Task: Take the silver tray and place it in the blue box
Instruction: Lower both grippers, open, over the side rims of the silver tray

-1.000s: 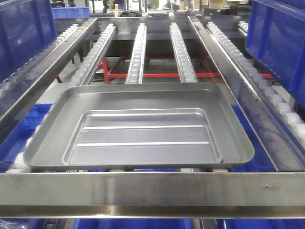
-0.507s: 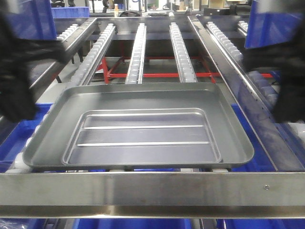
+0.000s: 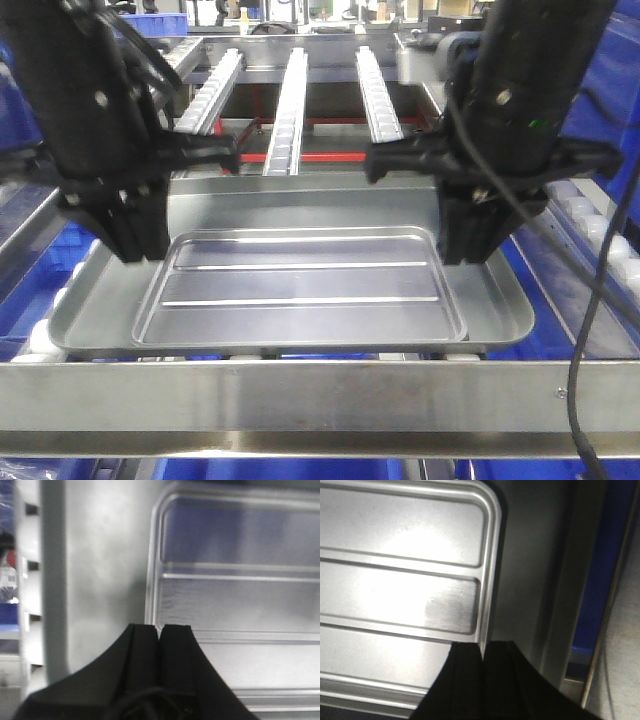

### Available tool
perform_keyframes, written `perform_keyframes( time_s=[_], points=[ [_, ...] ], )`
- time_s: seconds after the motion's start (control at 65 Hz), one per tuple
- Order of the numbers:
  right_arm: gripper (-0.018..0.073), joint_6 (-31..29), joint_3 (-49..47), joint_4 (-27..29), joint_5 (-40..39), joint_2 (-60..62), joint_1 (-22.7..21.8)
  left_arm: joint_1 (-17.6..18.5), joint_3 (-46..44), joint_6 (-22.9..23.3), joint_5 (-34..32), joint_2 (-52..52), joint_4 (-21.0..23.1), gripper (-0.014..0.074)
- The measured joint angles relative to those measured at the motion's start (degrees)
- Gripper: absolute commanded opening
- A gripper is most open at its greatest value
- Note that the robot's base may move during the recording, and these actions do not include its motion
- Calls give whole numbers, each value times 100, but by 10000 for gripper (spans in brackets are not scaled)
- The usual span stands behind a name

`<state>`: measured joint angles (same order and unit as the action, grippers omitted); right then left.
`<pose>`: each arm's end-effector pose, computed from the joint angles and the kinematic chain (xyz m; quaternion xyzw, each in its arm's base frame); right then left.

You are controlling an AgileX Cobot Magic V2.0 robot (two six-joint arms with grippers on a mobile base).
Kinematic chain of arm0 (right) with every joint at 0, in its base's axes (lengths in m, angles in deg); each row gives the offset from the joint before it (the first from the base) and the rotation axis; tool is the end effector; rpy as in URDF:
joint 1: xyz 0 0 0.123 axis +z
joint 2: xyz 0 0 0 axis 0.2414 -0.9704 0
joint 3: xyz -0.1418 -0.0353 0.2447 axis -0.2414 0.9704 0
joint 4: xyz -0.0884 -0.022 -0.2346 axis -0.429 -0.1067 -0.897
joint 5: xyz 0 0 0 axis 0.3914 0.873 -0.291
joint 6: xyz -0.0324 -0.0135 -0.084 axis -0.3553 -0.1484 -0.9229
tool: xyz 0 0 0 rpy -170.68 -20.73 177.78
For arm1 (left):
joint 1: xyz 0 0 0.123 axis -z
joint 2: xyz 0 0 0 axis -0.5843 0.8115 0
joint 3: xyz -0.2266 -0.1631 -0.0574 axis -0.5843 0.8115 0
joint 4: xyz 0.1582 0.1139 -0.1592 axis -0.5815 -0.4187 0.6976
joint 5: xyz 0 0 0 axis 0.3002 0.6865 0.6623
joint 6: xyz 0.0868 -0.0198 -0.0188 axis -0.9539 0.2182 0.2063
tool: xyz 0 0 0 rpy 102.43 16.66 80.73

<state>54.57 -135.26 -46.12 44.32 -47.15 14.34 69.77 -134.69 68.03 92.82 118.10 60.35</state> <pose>0.3075 0.1599 0.2139 -0.0245 0.9797 0.0642 0.1882 0.2923 -0.1883 0.2155 0.0081 0.9802 -0.0725 0.1842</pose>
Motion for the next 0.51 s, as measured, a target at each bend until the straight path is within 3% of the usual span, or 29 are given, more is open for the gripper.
perform_keyframes(
  time_s=[0.323, 0.507],
  points=[
    [52, -23, 0, 37, -51, -87, 0, -316, 0, -460, -136, 66, 297, -93],
    [87, -23, 0, 45, -79, -87, 0, -269, 0, -607, -136, 66, 342, -93]
  ],
)
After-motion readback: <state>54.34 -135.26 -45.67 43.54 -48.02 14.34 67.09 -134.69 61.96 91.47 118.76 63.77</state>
